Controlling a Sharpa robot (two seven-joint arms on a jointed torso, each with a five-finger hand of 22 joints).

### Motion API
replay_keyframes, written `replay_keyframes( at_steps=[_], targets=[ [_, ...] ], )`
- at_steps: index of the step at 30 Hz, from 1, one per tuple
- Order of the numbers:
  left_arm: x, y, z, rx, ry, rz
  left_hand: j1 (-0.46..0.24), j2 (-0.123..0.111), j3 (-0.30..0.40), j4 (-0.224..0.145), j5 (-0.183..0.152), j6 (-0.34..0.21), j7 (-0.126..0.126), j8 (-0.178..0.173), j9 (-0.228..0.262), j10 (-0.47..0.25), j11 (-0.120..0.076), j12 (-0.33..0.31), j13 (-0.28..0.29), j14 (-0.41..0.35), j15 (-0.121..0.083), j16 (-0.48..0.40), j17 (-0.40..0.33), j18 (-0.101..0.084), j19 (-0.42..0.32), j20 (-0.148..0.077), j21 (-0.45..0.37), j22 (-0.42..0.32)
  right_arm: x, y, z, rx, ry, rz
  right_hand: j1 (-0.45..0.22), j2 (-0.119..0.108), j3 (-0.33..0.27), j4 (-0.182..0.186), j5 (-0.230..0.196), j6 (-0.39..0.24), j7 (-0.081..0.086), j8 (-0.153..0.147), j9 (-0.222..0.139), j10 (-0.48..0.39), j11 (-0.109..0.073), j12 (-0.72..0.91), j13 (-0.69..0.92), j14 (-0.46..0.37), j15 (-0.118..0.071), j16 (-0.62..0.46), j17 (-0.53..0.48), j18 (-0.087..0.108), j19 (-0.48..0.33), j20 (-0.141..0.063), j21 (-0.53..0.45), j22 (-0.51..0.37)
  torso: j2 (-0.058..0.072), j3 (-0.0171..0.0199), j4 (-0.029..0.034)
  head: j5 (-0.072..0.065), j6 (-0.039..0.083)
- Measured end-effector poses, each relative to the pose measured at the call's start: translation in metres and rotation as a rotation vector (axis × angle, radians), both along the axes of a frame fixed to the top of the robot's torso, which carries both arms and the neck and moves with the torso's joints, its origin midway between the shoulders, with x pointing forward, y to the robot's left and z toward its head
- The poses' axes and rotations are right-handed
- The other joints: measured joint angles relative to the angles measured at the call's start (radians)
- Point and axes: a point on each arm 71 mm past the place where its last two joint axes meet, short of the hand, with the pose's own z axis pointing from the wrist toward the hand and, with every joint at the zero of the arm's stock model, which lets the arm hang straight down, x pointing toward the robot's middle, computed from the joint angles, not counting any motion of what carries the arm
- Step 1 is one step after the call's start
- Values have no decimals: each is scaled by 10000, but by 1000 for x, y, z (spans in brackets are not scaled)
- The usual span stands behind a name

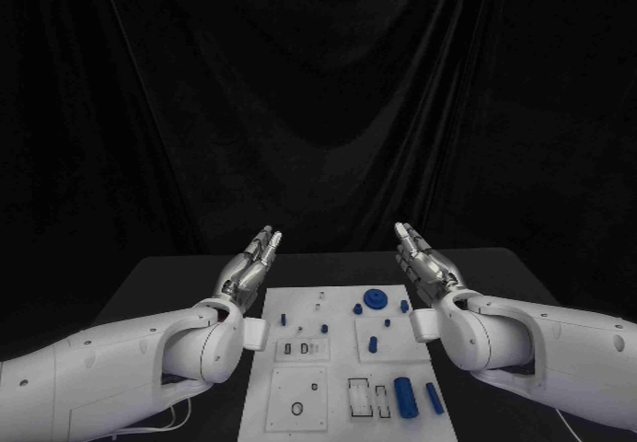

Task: Assemble the parts on the task board

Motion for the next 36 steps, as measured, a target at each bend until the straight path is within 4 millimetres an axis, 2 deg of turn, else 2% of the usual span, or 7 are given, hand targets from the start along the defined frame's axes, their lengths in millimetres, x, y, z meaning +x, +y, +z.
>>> replay_keyframes(
  at_steps=[8, 15, 25, 29, 31, 33, 36],
  targets=[
    [-3, 0, 1, -1046, -18, -677, 315, -311, -151, -15, 82, -2, -347, 0, 0, 23, -240, 0, 1, 0, 0, 0, 2, 154, 0, 221, 0, 1, -1, 2, -1, 1059, 646, 486, 442, 15, -95, 95, 77, 0, 110, 0, 2, 32, 112, 0, 0, 0, 1, 0, 0, 158, 0, 0, 0, 0, -3, 0, 0, -2, -6],
    [2, 19, 3, -1381, -408, -997, 463, -246, -151, -15, 148, -54, -661, 0, -1, -2, -288, 0, -3, 0, 1, 0, 3, 306, 1, 327, 0, 2, -2, -26, 0, 1693, 671, 641, 483, -25, -95, 95, 77, 35, 145, 0, 3, 33, 112, 0, 0, 0, 1, 0, 0, 157, 0, 1, 0, 0, 95, -44, -11, -34, -288],
    [5, 22, 13, -906, -1124, -1509, 828, -221, -150, -15, 373, -29, -635, 0, -2, -3, -288, 0, -6, 0, 1, 0, -5, 305, 29, 372, 0, 3, -1, -34, 15, 1751, 276, 1113, 848, -97, -94, 94, 87, 39, 554, 0, 6, 7, 698, 0, 0, 0, 1, 0, 0, 157, 0, 1, 0, 1, 374, -52, 81, -80, -360],
    [5, 29, 17, -419, -1534, -1668, 1492, -250, -106, -22, 1093, 56, -550, 0, 10, 14, -271, 0, -6, 0, 1, 0, -5, 306, 22, 421, 0, 3, 3, -37, 27, 1259, -242, 1588, 1607, -206, 120, 20, 632, 108, 934, 17, 30, 14, 1283, 0, 0, -1, 71, 0, 0, 156, -3, 632, 0, 1, 498, -61, 107, -3, -453],
    [5, 33, 20, -124, -1754, -1738, 1598, -262, -62, -16, 1274, 105, -502, 38, 11, 19, -225, 0, -6, 0, 1, 0, -5, 307, 16, 456, 0, 3, 6, -38, 35, 746, -646, 1968, 2248, -335, 257, -118, 1098, 187, 1013, 118, 56, 20, 1577, 0, 0, -3, 665, -1, 0, 26, -3, 1307, 0, 1, 558, -71, 136, -7, -523],
    [4, 37, 21, 119, -1931, -1802, 1887, -271, -47, -2, 1502, 202, -404, 38, 27, 22, -154, 0, -6, 0, 2, 0, -4, 307, 1, 471, 0, 4, 9, -38, 44, 126, -1019, 2366, 2916, -329, 457, -384, 1685, 386, 1212, 234, 108, 25, 1859, 0, 0, 0, 942, 0, 0, -22, 14, 1667, 0, 1, 613, -82, 167, -61, -571],
    [3, 39, 25, 389, -2169, -1947, 2286, -230, 88, -3, 2081, 167, -340, 38, 28, 24, -27, 0, -5, 0, 1, 0, -4, 306, 4, 548, 0, 4, 14, -43, 63, -1240, -1601, 3069, 3823, -268, 564, -826, 2335, 473, 1299, 263, 124, 300, 2700, 323, 120, 280, 1586, 132, 108, -21, 766, 2450, 475, 293, 709, -102, 215, -132, -644]
  ],
)
